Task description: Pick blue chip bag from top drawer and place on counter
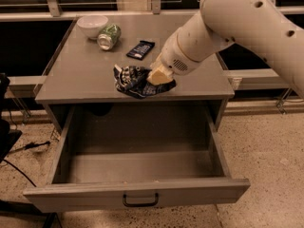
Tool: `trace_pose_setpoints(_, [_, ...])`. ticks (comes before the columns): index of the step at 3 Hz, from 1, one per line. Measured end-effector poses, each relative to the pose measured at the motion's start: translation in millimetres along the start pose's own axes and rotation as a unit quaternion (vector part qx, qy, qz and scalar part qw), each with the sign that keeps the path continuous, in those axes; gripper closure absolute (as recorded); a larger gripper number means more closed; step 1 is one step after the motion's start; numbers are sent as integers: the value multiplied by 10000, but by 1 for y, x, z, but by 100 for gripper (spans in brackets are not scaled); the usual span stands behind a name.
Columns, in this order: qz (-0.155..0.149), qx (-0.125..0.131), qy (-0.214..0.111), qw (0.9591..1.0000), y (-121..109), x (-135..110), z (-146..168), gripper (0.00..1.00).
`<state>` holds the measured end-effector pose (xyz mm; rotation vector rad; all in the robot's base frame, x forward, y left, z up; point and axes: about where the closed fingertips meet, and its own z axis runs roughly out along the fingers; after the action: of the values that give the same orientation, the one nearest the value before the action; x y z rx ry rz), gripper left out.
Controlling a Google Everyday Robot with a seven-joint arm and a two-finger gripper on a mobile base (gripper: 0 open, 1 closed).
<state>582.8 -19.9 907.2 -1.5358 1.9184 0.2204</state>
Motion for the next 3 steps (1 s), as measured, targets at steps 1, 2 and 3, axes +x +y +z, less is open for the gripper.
trace_pose_setpoints(1, [-21, 97, -72, 9999, -18, -17, 20, 100])
trace_pose_setpoints(2, [-62, 139, -120, 9998, -31, -34, 43, 100])
trace_pose_setpoints(3, [-110, 168, -145, 9997, -40, -49, 62, 100])
